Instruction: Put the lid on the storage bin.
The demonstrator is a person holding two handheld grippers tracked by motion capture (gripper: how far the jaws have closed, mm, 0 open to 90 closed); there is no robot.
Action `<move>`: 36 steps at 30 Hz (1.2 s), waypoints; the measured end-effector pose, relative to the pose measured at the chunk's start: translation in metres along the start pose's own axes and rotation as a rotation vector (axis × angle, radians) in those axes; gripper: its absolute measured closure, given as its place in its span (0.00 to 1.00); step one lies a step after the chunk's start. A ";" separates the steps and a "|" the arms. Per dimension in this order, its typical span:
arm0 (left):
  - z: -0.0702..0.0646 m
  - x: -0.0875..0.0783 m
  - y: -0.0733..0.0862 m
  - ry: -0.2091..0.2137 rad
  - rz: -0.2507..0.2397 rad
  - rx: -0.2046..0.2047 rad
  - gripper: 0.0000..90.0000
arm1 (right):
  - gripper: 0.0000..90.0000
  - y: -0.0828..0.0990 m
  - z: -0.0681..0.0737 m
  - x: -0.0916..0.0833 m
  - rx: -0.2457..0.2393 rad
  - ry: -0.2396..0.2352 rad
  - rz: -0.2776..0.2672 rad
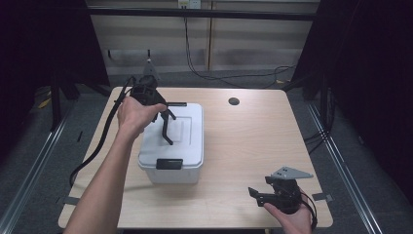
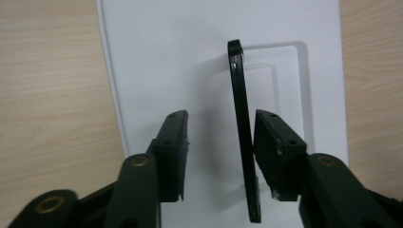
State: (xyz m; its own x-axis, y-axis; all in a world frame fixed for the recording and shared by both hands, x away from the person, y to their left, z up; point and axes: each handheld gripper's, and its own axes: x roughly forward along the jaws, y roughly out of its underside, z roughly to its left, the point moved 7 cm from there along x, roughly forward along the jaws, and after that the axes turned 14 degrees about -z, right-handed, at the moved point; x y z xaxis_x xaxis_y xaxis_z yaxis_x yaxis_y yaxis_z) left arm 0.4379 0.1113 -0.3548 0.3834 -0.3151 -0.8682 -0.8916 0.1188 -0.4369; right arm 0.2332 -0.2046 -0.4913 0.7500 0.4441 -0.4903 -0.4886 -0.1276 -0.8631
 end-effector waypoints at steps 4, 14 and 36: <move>0.009 -0.008 -0.002 0.048 -0.054 0.014 0.51 | 0.29 0.000 0.000 0.000 0.002 0.002 0.003; 0.027 -0.028 0.000 0.122 -0.153 0.088 0.32 | 0.29 0.000 -0.001 0.001 0.009 0.004 0.004; 0.069 -0.051 0.050 0.240 -0.436 0.280 0.18 | 0.29 0.000 -0.002 0.001 0.008 0.010 0.002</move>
State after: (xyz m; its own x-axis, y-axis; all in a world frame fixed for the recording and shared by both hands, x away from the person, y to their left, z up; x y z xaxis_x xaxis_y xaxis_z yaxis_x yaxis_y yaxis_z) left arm 0.3904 0.1983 -0.3481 0.6073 -0.5919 -0.5300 -0.5525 0.1648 -0.8171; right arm 0.2349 -0.2055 -0.4917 0.7534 0.4345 -0.4936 -0.4939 -0.1217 -0.8609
